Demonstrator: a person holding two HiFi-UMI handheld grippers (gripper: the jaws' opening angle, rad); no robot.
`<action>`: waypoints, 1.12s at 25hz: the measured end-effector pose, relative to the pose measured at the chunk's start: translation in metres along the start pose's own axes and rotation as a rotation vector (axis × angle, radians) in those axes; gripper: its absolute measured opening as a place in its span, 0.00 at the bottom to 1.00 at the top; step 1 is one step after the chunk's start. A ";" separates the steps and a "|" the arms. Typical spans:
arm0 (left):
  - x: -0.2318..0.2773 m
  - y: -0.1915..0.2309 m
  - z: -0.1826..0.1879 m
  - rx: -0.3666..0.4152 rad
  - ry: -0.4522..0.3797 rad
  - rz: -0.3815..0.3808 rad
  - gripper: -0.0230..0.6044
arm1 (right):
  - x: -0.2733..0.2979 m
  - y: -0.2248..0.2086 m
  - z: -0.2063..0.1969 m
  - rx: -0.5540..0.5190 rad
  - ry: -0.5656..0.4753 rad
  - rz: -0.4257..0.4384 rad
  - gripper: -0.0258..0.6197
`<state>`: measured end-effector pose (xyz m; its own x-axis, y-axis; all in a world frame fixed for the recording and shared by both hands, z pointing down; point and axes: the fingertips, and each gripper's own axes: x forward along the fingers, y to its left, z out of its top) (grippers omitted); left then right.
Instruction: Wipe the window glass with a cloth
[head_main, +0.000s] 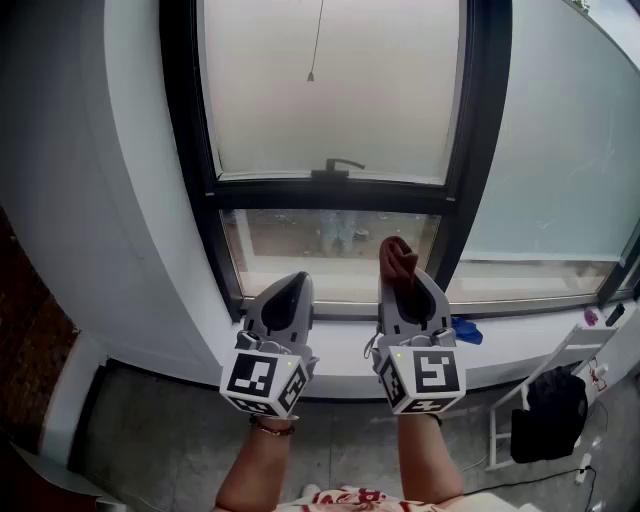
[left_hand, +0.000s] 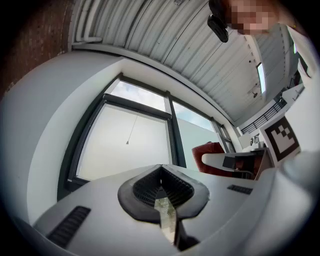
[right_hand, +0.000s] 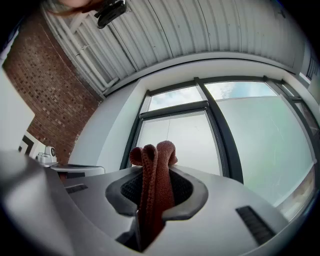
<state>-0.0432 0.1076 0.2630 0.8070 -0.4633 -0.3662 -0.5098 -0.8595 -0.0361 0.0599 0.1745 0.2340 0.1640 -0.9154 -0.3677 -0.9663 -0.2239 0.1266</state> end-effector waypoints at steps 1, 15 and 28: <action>0.000 0.000 0.000 -0.001 -0.001 0.001 0.07 | 0.000 0.000 0.000 0.001 0.000 -0.001 0.18; -0.001 0.005 0.001 -0.002 -0.005 -0.004 0.07 | 0.001 0.000 -0.001 0.022 -0.005 0.003 0.18; -0.003 0.031 -0.006 -0.017 0.005 -0.032 0.07 | 0.015 0.005 -0.011 0.011 0.008 -0.053 0.18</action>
<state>-0.0593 0.0812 0.2689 0.8242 -0.4370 -0.3602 -0.4791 -0.8772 -0.0319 0.0592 0.1561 0.2393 0.2161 -0.9049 -0.3666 -0.9584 -0.2683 0.0972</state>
